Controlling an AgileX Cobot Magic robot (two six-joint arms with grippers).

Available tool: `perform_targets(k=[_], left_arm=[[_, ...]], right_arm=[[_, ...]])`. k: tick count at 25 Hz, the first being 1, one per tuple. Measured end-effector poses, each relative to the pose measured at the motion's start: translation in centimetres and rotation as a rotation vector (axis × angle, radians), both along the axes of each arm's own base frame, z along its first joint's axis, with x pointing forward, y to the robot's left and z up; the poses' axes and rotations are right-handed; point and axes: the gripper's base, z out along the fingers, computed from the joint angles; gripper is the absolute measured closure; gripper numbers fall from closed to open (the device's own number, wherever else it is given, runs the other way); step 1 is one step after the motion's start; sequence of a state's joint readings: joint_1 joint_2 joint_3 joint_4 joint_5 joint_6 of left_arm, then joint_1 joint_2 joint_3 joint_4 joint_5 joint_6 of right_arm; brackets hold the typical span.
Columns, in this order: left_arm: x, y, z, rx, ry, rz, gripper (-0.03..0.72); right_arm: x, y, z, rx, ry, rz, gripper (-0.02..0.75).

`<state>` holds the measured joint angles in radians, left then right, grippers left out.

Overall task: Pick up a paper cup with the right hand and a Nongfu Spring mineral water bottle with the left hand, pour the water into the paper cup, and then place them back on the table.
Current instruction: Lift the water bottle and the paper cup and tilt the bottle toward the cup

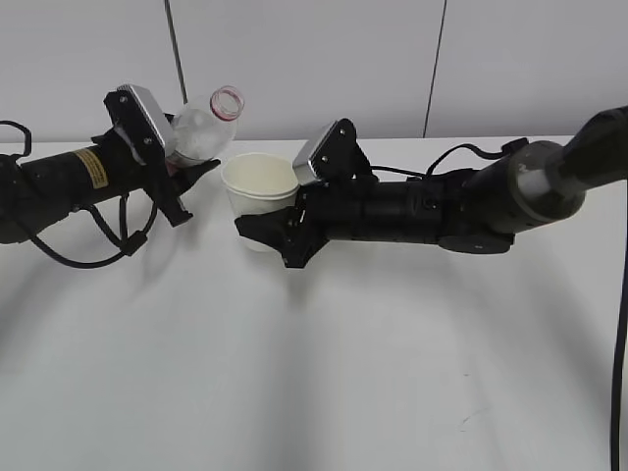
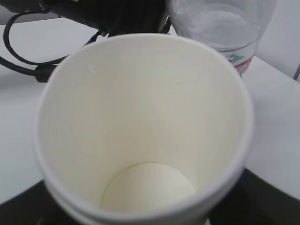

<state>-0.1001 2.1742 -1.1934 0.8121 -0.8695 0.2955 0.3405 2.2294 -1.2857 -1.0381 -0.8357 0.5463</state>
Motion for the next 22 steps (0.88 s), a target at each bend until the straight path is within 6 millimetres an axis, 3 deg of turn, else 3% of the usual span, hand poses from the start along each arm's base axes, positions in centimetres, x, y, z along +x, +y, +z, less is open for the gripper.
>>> perform_targets(k=[13,22], left_arm=[[-0.1,-0.5,1.1,0.081,-0.077,-0.015,0.289],[0.0,-0.4,0.8,0.146,-0.086,-0.011,0.289]], right_arm=[[0.4,-0.1,0.3,0.038,0.012,-0.046,0.27],[0.3,-0.1,0.2,0.024,0.008,-0.031,0.27]])
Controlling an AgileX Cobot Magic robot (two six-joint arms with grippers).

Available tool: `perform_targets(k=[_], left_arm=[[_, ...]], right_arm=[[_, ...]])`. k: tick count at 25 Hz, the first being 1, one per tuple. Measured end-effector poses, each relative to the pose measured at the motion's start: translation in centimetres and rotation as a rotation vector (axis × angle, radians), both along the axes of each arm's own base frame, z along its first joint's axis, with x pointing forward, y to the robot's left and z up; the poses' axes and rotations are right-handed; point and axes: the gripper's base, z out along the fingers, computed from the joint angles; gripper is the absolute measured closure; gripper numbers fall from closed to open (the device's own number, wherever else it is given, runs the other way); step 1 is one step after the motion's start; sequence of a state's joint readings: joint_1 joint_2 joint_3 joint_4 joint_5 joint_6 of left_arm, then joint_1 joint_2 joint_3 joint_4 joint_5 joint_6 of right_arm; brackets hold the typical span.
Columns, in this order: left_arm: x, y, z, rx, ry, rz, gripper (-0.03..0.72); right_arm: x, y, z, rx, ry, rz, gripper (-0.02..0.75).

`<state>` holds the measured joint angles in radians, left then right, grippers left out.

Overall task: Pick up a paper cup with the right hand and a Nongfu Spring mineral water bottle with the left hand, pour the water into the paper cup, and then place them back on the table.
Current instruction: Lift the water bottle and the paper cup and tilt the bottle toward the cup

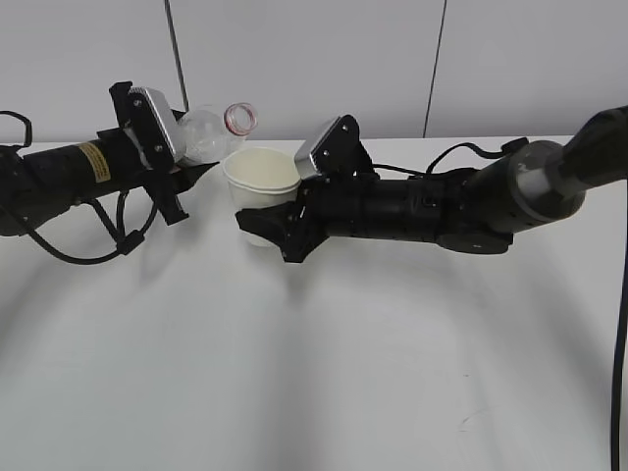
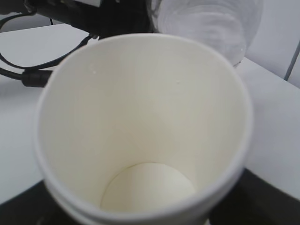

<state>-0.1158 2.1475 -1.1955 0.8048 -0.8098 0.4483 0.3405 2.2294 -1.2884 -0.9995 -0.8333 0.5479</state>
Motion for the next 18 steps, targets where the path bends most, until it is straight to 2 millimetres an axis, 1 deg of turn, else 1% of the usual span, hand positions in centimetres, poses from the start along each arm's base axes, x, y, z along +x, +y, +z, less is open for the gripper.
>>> perform_targets(k=[8,14,15,18], left_arm=[[0.13,0.13,0.1,0.017,-0.027,0.015,0.29],[0.15,0.16,0.12,0.029,-0.04,0.015,0.29],[0.15,0.15,0.13,0.032,-0.044,0.014,0.29],[0.14,0.12,0.21,0.042,-0.063,0.007,0.29]], right_arm=[[-0.13,0.01,-0.98,-0.033,0.015,0.017,0.27],[-0.07,-0.04,-1.09,-0.039,0.019,0.009,0.27],[-0.04,-0.05,-1.07,-0.034,0.023,0.004,0.247],[0.01,-0.08,-1.05,-0.03,0.025,-0.004,0.269]])
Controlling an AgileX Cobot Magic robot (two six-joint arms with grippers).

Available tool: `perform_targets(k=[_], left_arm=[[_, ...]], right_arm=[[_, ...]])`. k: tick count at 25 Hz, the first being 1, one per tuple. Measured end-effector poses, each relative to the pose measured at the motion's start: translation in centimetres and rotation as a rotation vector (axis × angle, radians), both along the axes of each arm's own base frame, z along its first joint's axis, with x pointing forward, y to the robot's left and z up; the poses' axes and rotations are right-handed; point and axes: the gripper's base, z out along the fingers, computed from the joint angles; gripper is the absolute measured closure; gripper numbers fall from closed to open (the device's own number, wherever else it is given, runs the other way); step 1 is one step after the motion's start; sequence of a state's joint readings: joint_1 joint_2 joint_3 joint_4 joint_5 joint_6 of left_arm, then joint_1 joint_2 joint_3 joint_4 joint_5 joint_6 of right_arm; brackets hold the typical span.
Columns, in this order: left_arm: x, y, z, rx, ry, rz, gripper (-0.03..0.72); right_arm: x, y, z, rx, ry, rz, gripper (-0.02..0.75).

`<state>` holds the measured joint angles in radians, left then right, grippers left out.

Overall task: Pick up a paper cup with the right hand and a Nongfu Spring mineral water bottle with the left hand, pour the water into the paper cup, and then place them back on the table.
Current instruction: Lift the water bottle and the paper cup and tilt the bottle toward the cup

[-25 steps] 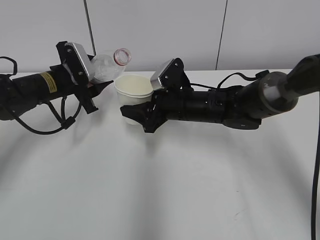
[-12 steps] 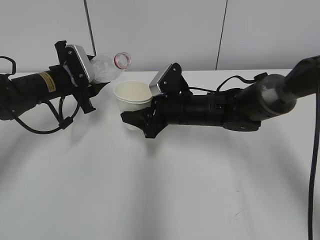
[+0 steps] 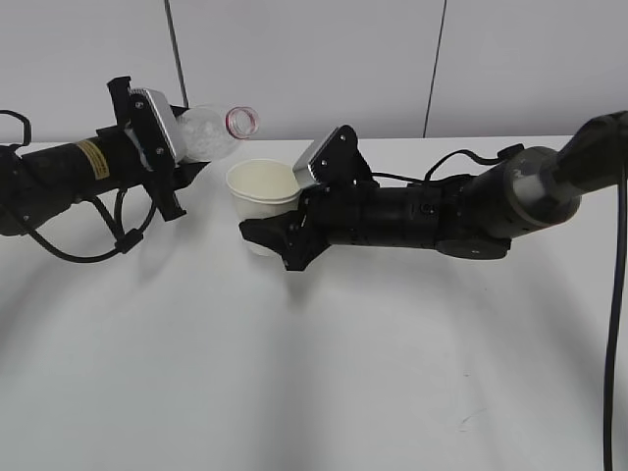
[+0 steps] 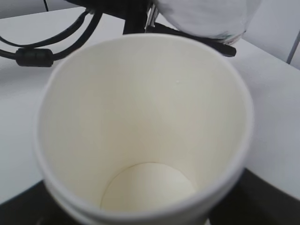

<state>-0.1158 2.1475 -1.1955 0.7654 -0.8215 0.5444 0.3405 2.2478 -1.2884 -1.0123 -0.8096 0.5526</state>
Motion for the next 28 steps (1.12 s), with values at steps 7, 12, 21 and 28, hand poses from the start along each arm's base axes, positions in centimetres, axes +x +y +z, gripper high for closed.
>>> perform_targets(k=[7,12,21,28], left_arm=[[0.01,0.0,0.04,0.033,-0.03,-0.007,0.29],[0.02,0.01,0.04,0.04,-0.037,-0.007,0.29],[0.04,0.04,0.06,0.071,-0.063,-0.01,0.29],[0.07,0.07,0.08,0.087,-0.078,-0.009,0.291]], right_arm=[[0.02,-0.02,0.0,0.0,0.001,-0.004,0.27],[0.04,-0.02,0.0,0.002,0.002,-0.005,0.27],[0.04,-0.02,0.01,0.002,0.002,-0.006,0.27],[0.04,-0.02,0.01,0.002,0.002,-0.006,0.271]])
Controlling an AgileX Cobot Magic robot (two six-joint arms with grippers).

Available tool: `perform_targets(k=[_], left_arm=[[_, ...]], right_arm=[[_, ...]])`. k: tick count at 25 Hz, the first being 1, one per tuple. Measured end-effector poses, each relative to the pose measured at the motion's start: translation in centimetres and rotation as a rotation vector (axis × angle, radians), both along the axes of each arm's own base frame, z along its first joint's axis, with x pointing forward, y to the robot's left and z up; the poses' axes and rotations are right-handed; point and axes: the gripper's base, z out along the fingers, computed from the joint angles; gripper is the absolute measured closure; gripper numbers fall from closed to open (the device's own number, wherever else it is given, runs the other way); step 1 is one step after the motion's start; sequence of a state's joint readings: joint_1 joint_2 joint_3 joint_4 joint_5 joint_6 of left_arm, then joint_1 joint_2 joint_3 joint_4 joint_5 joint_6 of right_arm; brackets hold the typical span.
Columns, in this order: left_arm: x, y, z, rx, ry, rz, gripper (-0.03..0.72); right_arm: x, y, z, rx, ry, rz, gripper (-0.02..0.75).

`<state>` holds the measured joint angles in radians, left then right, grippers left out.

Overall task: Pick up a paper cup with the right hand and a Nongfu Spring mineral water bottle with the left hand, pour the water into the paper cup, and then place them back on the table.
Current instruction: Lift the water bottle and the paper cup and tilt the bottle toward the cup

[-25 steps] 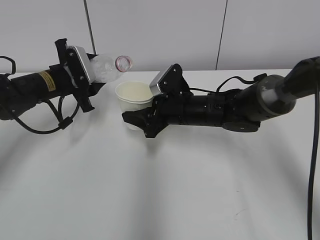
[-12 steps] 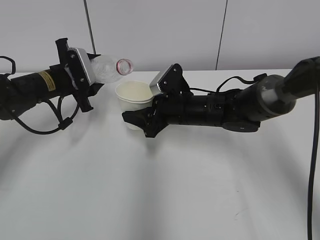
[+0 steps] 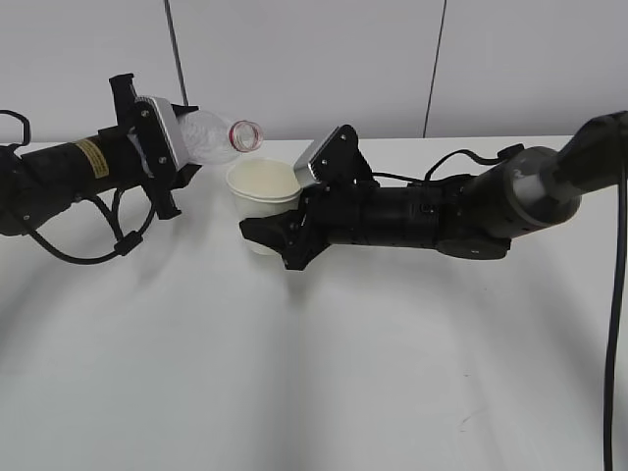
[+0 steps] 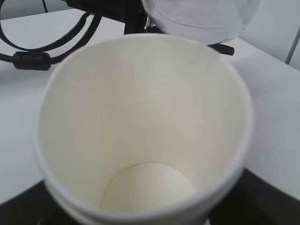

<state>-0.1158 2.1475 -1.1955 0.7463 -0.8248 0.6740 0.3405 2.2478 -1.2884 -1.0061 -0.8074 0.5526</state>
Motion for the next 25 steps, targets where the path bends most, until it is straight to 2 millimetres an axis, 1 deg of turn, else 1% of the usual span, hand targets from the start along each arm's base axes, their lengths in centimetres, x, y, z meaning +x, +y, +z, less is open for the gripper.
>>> perform_targets(k=[9,10,12,25], left_arm=[[0.1,0.08,0.21,0.013,-0.039,0.009,0.291],[0.11,0.07,0.28,0.006,-0.043,0.009,0.291],[0.12,0.08,0.34,0.0,-0.046,0.011,0.291],[0.14,0.1,0.36,-0.003,-0.048,0.015,0.291]], right_arm=[[0.0,0.0,0.0,0.0,0.0,0.0,0.271],[0.0,0.0,0.0,0.0,0.0,0.0,0.257],[0.0,0.0,-0.02,-0.003,0.0,0.0,0.268],[-0.06,0.01,-0.07,-0.01,-0.002,0.008,0.27]])
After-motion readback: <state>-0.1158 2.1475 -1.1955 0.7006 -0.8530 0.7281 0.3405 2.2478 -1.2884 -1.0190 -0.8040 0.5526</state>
